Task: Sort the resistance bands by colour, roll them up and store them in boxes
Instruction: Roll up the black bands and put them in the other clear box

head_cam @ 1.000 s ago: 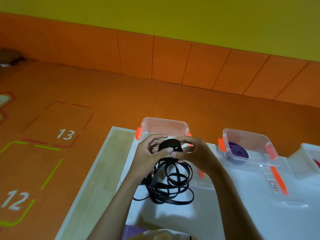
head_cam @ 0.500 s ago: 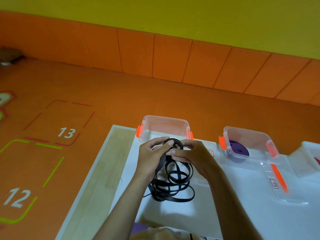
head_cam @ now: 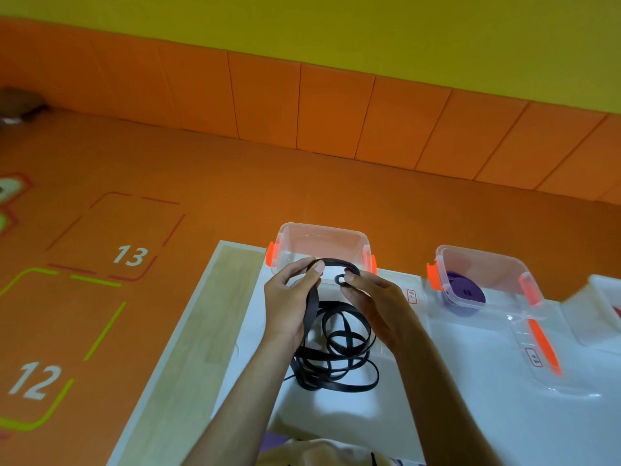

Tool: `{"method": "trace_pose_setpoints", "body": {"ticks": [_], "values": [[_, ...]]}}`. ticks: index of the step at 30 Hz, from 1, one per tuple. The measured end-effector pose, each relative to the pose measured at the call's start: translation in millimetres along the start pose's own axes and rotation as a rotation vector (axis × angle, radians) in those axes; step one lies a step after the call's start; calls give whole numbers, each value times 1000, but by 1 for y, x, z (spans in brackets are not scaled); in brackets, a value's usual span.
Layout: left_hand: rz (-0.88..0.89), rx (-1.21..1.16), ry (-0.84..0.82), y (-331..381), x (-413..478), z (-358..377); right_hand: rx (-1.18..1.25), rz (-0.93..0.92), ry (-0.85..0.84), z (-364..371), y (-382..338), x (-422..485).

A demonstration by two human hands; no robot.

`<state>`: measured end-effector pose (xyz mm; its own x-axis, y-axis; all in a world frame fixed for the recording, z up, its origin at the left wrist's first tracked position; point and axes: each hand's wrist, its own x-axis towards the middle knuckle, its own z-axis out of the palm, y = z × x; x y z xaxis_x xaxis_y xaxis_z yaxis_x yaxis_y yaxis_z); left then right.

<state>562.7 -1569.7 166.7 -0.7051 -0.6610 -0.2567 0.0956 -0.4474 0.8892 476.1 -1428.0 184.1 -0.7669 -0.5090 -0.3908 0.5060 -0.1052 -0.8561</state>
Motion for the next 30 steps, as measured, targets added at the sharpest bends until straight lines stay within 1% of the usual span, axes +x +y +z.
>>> {"method": "trace_pose_setpoints", "body": {"ticks": [3, 6, 11, 14, 17, 19, 21, 24, 27, 30], "values": [[5, 36, -39, -2, 0, -3, 87, 13, 15, -2, -2, 2], [24, 77, -68, -2, 0, -3, 112, -15, 21, -5, -6, 3], [36, 120, -135, -6, 0, 0, 170, -69, -83, -2, -12, -1], [58, 115, -175, -6, -2, 0, 155, -84, -55, -2, -12, -1], [95, 204, -281, -5, -3, 0, 147, -127, -29, -1, -9, -3], [103, 253, -320, -6, -6, 2, 128, -151, 1, 1, -8, -3], [114, 309, -306, -3, -7, 5, 101, -159, 33, 2, -7, -3], [152, 329, -287, 1, -3, 4, 51, -166, 25, 1, -4, -4], [162, 286, -293, 2, 3, -4, 51, -170, -30, -1, -2, -5], [162, 186, -292, 4, 1, -11, 83, -141, -108, 0, 0, -5]]}}
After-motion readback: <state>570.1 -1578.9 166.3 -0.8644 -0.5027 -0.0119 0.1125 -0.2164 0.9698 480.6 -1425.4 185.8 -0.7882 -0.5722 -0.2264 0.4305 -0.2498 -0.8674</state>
